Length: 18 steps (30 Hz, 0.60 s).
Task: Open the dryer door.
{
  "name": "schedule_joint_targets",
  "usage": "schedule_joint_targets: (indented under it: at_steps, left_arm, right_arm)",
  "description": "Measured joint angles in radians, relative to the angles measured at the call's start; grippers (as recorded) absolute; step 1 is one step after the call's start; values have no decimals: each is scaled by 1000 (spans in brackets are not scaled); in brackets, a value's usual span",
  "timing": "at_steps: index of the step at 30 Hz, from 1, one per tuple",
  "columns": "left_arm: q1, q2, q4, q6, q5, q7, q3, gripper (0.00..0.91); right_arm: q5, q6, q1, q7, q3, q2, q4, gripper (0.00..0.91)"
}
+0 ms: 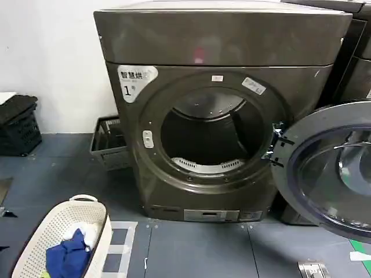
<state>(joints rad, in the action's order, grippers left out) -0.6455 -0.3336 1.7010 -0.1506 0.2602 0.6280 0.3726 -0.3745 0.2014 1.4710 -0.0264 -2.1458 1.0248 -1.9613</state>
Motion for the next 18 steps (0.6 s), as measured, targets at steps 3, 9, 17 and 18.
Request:
schedule_joint_targets:
  at_steps: [3,9,17,18]
  left_arm:
    - [0,1,-1,-1,-3,5,0,907]
    - [-1,12,-1,3,-4,8,0,907]
    - [-7,36,-13,14,6,6,-6,907]
    - [-9,36,-15,15,8,6,-8,907]
  right_arm:
    - [0,0,2,0,0,4,-2,907]
    - [-1,0,5,0,0,11,-7,907]
    - [-1,0,11,-1,-6,13,-10,907]
    - [-1,0,13,-2,-7,14,-11,907]
